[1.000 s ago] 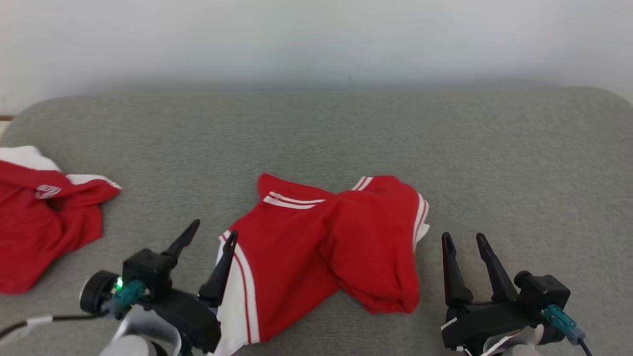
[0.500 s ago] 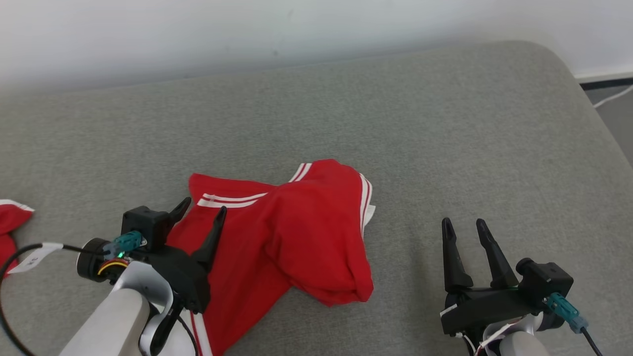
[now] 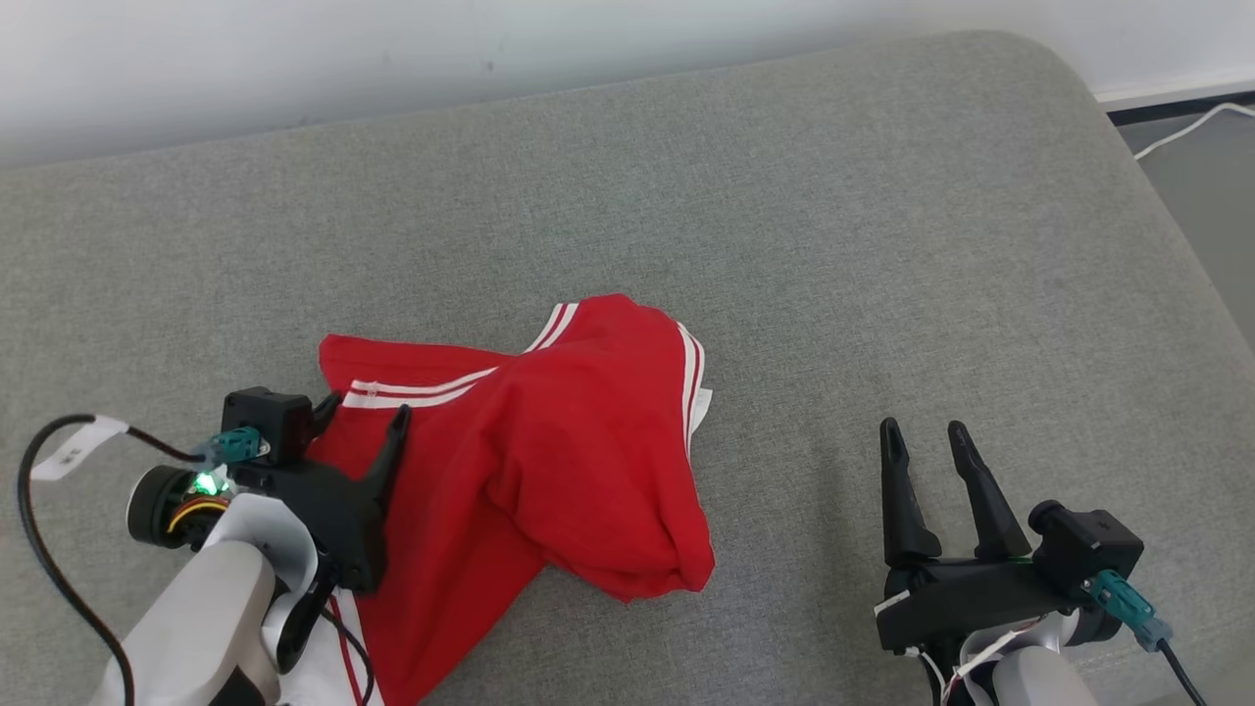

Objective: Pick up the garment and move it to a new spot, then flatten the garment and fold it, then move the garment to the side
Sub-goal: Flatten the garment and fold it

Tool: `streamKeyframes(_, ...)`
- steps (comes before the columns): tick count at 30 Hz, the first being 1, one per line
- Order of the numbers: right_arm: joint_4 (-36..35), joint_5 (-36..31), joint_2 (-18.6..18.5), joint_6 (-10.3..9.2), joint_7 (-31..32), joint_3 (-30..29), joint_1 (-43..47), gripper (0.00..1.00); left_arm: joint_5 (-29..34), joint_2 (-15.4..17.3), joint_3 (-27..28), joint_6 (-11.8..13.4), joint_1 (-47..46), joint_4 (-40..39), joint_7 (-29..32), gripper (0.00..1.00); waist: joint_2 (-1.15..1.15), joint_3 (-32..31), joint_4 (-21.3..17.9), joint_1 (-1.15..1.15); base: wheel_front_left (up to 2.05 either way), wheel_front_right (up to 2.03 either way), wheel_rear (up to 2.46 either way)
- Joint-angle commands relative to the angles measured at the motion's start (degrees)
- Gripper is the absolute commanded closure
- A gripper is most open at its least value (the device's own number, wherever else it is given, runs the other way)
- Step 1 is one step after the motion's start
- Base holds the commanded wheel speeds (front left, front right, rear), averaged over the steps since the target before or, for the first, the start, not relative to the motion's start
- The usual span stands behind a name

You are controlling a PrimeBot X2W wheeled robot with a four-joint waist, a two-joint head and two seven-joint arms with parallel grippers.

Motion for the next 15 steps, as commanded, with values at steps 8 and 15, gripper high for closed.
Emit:
streamKeyframes(8, -0.13, 0.24, -0.04, 0.07, -0.08, -0.25, 0.06, 0.00, 0.61, -1.72, -1.38, -1.35, -2.99, 4.52, -2.64, 1.00, -0.01, -0.21, 0.49, -0.01, 0.00, 0.00, 0.00)
streamKeyframes(15, 0.42, -0.77, -0.02, 0.07, -0.08, -1.22, 0.97, 0.00, 0.82, -2.78, -1.56, -0.97, -4.05, 3.55, -6.06, 1.00, -0.01, -2.00, 3.65, -0.01, 0.00, 0.00, 0.00)
